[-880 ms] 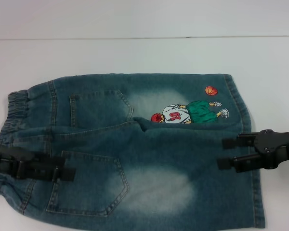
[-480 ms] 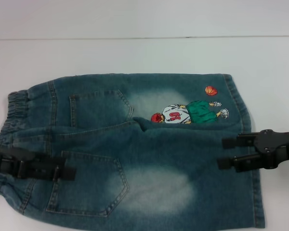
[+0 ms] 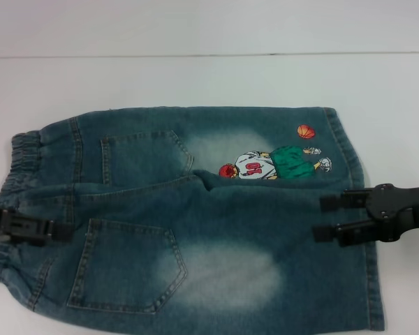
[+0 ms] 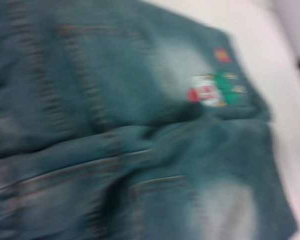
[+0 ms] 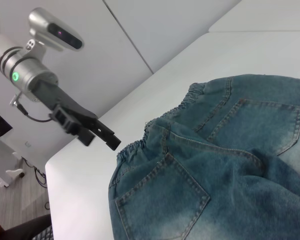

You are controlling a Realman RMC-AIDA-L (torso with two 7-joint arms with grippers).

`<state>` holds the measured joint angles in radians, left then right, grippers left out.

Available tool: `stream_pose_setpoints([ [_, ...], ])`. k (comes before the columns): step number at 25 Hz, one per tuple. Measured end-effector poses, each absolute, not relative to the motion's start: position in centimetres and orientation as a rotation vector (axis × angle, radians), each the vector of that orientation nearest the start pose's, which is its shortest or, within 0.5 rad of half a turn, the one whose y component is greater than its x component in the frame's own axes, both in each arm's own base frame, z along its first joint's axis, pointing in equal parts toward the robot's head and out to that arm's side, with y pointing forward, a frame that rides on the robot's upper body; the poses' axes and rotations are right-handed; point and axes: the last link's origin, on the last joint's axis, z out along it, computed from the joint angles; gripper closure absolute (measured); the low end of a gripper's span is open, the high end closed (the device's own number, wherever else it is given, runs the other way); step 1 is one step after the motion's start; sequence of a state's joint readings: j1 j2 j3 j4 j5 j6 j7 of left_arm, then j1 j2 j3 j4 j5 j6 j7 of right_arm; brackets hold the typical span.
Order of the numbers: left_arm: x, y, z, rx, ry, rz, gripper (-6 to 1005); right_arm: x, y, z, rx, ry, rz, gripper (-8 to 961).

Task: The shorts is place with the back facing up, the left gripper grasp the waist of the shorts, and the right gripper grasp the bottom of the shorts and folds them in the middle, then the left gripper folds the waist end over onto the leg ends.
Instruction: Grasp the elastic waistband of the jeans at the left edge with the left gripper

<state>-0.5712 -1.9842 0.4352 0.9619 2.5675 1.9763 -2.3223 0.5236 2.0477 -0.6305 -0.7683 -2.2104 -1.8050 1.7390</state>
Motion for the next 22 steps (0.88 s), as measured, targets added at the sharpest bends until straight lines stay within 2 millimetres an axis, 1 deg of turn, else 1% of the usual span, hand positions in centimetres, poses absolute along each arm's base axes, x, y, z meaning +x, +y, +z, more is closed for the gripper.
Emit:
stream_pose_setpoints([
  [2, -30.1, 30.0, 9.3, -2.354, -1.935, -0.131, 67, 26.9, 30.4, 2.4, -2.882, 1.051, 0.569, 8],
  [5, -30.8, 30.3, 9.7, -2.234, -2.005, -0.105, 67, 26.8, 30.5, 2.3, -2.884, 1.033, 0.567, 8],
  [8, -31.7, 30.4, 10.0, -2.137, -2.039, -0.052, 67, 26.7, 30.7, 2.1, -2.888, 1.024, 0.562, 8],
  [11, -32.9, 30.5, 10.3, -2.035, -2.053, 0.047, 67, 26.7, 30.7, 2.0, -2.890, 1.017, 0.561, 8],
  [16, -33.8, 30.5, 10.5, -1.966, -2.055, 0.100, 68, 26.8, 30.9, 1.8, -2.883, 1.020, 0.550, 8],
  [22, -34.1, 30.4, 10.6, -1.951, -2.050, 0.110, 68, 27.0, 30.9, 1.5, -2.890, 1.022, 0.553, 8],
])
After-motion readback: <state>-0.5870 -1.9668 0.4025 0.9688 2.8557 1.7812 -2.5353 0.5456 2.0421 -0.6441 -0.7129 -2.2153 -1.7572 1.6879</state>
